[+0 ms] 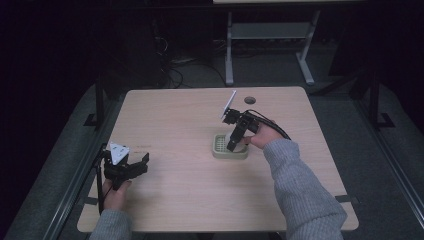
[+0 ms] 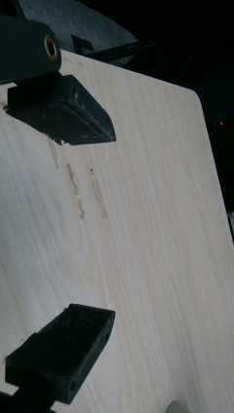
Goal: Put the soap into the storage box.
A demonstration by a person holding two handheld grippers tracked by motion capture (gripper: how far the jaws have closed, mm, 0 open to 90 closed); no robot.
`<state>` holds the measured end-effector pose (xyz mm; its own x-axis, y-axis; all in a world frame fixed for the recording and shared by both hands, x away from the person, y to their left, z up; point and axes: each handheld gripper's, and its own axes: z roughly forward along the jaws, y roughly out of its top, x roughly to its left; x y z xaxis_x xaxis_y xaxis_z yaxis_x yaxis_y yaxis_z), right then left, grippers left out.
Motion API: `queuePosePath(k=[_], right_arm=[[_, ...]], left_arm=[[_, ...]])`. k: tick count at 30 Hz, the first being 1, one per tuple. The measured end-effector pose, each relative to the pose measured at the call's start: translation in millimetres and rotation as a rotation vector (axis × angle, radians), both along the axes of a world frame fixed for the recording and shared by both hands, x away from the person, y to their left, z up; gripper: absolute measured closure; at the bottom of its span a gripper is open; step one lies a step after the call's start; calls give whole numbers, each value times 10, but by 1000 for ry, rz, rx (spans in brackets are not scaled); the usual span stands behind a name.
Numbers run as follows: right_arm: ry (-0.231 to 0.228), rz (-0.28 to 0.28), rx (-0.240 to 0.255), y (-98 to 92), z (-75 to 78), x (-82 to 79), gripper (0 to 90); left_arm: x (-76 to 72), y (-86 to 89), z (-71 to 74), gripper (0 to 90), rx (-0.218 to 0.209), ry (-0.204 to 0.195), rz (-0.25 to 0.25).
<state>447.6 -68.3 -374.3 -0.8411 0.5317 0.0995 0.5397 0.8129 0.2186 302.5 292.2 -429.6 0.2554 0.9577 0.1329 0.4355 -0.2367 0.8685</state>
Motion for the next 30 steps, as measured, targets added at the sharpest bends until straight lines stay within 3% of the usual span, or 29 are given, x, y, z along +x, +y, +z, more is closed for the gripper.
queuePosePath(k=[13,30], right_arm=[[7,-24,6,23,-66,100,224],[21,-21,-41,152,-220,189,223]], left_arm=[[-2,-3,1,149,-2,-1,-1],[2,-6,1,148,-2,-1,-1]])
